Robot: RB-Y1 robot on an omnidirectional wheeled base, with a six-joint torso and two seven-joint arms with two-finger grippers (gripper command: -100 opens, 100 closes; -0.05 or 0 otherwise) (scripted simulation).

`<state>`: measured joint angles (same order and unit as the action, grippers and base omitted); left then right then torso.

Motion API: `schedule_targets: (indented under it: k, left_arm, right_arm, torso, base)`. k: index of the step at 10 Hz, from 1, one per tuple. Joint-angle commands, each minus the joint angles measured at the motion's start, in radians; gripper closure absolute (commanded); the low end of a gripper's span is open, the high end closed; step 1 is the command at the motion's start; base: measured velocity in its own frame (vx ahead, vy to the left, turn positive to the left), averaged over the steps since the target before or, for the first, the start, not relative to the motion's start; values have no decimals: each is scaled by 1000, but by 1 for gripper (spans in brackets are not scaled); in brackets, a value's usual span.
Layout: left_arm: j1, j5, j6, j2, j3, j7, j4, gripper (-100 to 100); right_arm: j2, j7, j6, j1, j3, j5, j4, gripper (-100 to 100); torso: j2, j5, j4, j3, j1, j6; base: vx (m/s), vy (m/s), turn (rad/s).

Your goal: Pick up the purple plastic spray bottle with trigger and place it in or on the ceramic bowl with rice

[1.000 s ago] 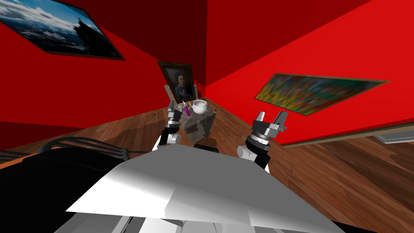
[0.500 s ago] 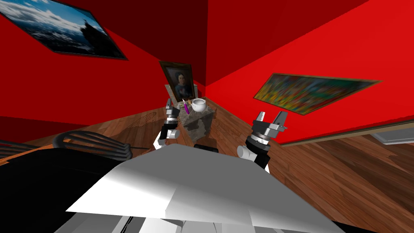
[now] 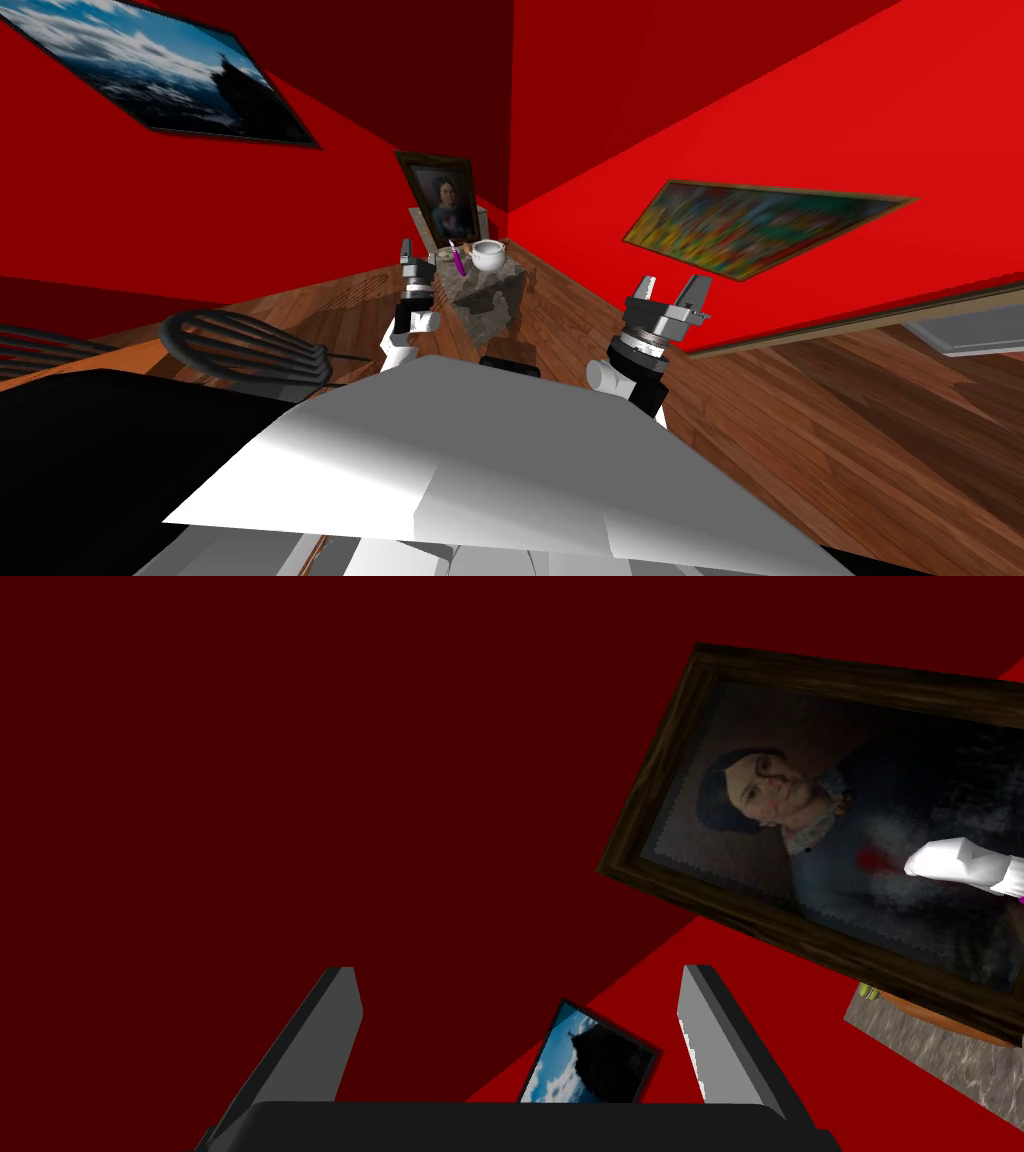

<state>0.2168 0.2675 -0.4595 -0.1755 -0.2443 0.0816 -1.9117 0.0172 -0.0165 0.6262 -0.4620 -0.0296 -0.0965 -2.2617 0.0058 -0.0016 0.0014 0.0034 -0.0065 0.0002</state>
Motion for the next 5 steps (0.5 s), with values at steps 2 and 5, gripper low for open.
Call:
schedule_targets:
  k: [2, 5]
  left_arm:
    - [-67, 25, -6, -4, -41, -3, 67, -100]
    - [-148, 72, -20, -7, -113, -2, 143, -100]
  right_arm:
    - [0, 0, 0, 0, 0, 0, 0, 0]
    - [0, 0, 0, 0, 0, 0, 0, 0]
  torso:
    - [0, 0, 0, 0, 1, 0]
    - [-2, 0, 0, -1, 2, 0]
  base:
    - [-75, -66, 2]
    - [-70, -80, -1]
